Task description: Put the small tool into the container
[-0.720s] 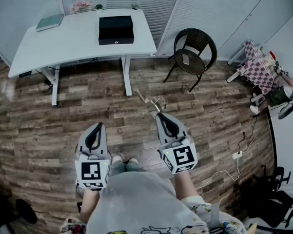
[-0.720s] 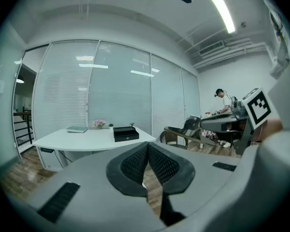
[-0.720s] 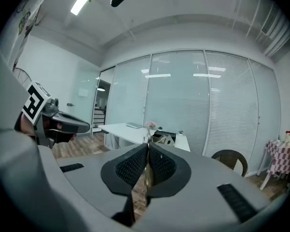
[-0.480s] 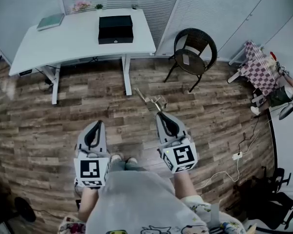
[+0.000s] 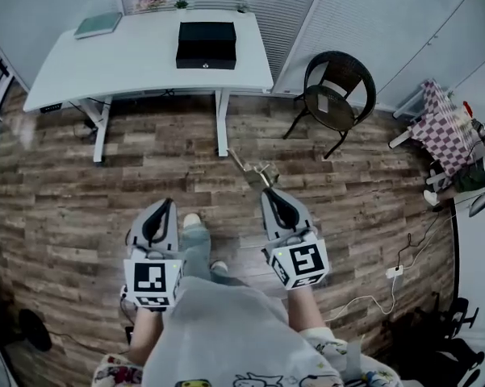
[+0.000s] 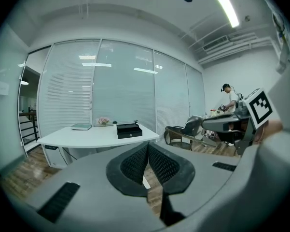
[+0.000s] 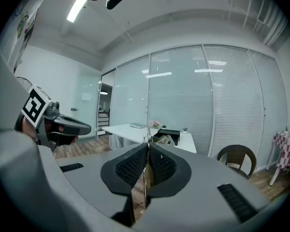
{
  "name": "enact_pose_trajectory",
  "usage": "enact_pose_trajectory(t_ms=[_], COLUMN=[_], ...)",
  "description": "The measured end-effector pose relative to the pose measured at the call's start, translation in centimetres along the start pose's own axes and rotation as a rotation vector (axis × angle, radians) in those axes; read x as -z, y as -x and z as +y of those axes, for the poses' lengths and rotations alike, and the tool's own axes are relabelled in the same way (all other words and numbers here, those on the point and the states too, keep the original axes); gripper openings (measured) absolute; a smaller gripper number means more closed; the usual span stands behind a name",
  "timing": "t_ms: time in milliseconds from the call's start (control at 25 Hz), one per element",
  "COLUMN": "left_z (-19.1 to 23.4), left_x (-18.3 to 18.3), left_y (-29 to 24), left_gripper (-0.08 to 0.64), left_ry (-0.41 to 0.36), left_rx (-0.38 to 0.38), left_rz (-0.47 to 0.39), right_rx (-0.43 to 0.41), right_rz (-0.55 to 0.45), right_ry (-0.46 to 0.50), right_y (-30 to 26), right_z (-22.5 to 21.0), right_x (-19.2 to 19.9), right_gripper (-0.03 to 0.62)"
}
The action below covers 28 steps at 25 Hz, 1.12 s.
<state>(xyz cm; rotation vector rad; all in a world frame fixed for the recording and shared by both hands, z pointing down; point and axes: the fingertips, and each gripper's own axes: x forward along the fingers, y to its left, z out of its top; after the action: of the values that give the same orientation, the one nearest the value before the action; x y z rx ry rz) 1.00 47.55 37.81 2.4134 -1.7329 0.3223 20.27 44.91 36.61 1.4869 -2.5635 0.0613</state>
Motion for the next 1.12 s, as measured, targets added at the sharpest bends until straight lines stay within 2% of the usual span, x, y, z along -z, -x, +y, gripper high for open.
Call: enact_pose_trajectory(t_ms=[240,480,720,1120], left_z=[3.2,8.4,13.6,20.2], left_x=[-0.4,-2.9,-5.3,-5.9], left_y=[-5.3,-12.9,-19.2,-24.0], left_gripper=[0.006,0.006,0.006,0.006], left_ry=[0.003,0.008,-0.022,-0.019], left_rx=[0.002,0.020,0.037,0.036], left_rz=[0.000,-0.009,-0.024,-0.015], right_rx=[-0.001,0.013,0.023,0.049], right_rz=[0.017,0.019,0.017,0.037], right_ry=[0.005,0.016,0.019,0.010], right_y=[-5.9,-14.7,-22.3,-30.1], right_z=[-1.6,-3.9,-5.0,-5.2], right_x=[-0.1,-1.9,-3.9,-4.5], right_gripper=[0.011,0.011,0.011,0.011])
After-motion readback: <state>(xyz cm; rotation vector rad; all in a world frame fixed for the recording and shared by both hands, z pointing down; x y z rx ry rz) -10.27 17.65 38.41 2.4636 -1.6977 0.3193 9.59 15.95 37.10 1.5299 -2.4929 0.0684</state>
